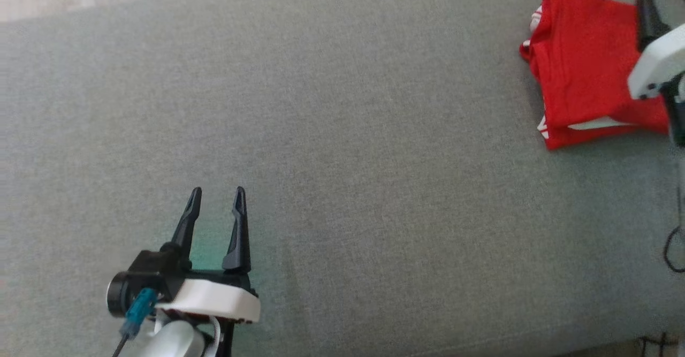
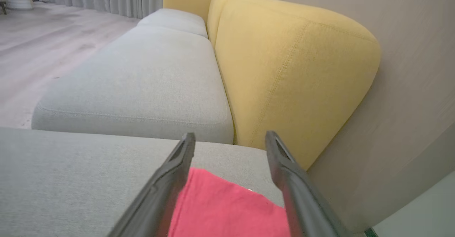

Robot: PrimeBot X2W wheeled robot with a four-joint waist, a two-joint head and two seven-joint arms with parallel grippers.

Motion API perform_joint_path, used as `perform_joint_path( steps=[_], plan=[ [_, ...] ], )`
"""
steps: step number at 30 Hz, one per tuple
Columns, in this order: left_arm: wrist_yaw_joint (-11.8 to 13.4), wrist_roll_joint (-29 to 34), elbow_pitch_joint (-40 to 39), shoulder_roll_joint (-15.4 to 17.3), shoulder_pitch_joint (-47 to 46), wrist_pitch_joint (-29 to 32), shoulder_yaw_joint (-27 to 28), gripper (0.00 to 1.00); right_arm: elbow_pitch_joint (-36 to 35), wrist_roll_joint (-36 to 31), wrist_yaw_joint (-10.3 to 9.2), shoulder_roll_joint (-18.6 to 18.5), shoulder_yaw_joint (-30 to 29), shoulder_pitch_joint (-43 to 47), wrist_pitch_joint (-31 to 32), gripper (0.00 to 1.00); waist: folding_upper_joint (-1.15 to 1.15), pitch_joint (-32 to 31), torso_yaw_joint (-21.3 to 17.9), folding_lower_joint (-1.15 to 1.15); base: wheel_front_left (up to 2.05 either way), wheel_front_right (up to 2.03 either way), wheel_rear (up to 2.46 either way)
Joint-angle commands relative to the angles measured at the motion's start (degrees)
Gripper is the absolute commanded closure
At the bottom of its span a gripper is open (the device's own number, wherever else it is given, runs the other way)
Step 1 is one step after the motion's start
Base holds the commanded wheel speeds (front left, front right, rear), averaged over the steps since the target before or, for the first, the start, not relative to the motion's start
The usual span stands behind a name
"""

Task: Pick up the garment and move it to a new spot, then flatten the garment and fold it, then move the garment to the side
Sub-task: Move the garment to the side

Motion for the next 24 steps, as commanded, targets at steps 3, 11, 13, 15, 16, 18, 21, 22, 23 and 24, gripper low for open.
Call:
perform_joint_path(
  steps=[3, 11, 13, 15, 16, 18, 21, 22, 23, 24],
  plan=[
    [0.6, -0.3, -1.1, 1.0, -0.7, -1.0, 3.2, 0.0, -4.0, 0.4, 0.39, 1.7, 2.1, 2.4, -2.1, 0.0, 0.0, -4.5, 1.6, 0.0, 0.0, 0.0, 0.0],
    [2.5, -1.9, 0.8, 0.7, 4.2, -2.0, 6.6, 0.0, -9.2, 0.4, 0.39, 8.6, 1.6, 15.0, -6.0, 0.0, 0.0, -13.3, 6.1, 0.0, 0.0, 0.0, 0.0],
    [2.5, -2.1, 0.9, 0.8, 5.6, -2.1, 7.0, 0.0, -10.9, 0.4, 0.39, 10.9, 0.9, 19.1, -6.9, 0.0, 0.0, -14.7, 7.3, 0.0, 0.0, 0.0, 0.0],
    [2.6, -2.1, 0.9, 0.9, 6.2, -2.1, 7.3, 0.0, -11.9, 0.4, 0.39, 11.9, 0.5, 21.1, -7.3, 0.0, 0.0, -15.1, 7.8, 0.0, 0.0, 0.0, 0.0],
    [2.6, -2.1, 0.9, 1.0, 6.7, -2.2, 7.4, 0.0, -13.1, 0.2, 0.39, 12.9, 0.2, 23.0, -7.9, 0.0, 0.0, -15.5, 8.3, 0.0, 0.0, 0.0, 0.0],
    [2.7, -2.0, 0.9, 1.1, 7.7, -2.2, 7.7, 0.0, -15.0, -0.1, 0.39, 14.2, -0.2, 26.9, -8.8, 0.0, 0.0, -16.2, 9.2, 0.0, 0.0, 0.0, 0.0],
    [2.4, -2.1, 0.9, 1.2, 9.1, -2.3, 7.7, 0.0, -17.9, -1.0, 0.39, 15.3, -0.4, 32.5, -10.3, 0.0, 0.0, -16.9, 9.9, 0.0, 0.0, 0.0, 0.0],
    [2.3, -2.0, 0.9, 1.3, 9.5, -2.3, 7.6, 0.0, -18.9, -1.3, 0.39, 15.4, -0.4, 34.2, -10.8, 0.0, 0.0, -17.0, 10.1, 0.0, 0.0, 0.0, 0.0],
    [2.2, -2.1, 1.0, 1.3, 9.9, -2.3, 7.5, 0.0, -19.8, -1.4, 0.39, 15.5, -0.4, 35.9, -11.2, 0.0, 0.0, -17.2, 10.3, 0.0, 0.0, 0.0, 0.0],
    [2.0, -2.1, 1.1, 1.3, 10.2, -2.3, 7.3, 0.0, -20.6, -0.9, 0.39, 15.6, 0.1, 37.6, -11.5, 0.0, 0.0, -17.3, 10.4, 0.0, 0.0, 0.0, 0.0]
  ],
)
